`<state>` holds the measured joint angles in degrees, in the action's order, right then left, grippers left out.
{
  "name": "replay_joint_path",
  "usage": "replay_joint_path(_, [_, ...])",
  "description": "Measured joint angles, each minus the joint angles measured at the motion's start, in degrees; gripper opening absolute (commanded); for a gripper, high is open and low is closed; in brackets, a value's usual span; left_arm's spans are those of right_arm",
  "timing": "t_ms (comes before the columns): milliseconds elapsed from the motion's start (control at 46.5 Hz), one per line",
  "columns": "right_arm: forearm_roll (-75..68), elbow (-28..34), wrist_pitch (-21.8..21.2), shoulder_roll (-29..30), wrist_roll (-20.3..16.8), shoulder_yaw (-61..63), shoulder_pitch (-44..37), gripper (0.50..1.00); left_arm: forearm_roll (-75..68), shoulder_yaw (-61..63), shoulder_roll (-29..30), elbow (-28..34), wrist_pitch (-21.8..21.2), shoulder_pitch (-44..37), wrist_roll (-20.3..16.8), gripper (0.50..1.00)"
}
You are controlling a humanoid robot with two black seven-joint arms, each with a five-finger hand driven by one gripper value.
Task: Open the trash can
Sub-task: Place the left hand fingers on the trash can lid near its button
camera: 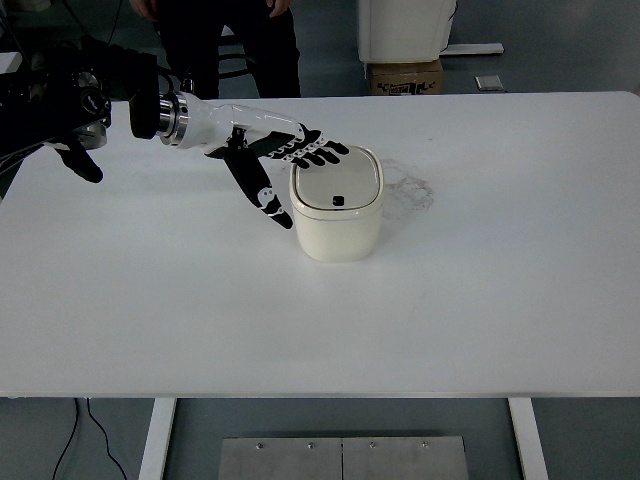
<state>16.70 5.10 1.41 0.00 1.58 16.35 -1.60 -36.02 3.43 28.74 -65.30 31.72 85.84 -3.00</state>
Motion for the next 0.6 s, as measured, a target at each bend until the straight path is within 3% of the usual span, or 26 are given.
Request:
replay_joint_path(215, [0.00, 0.00, 0.00, 0.00, 0.00, 0.00, 0.01, 0.991, -0.18, 1.95, -2.02, 0.10, 0.78, 1.18, 2.01, 1.000])
replay_joint_path(602, [0.00, 0.00, 0.00, 0.00, -0.01, 0.00, 0.01, 0.991, -0.19, 3.84, -2.89, 0.41, 1.07, 1.78, 2.13, 1.000])
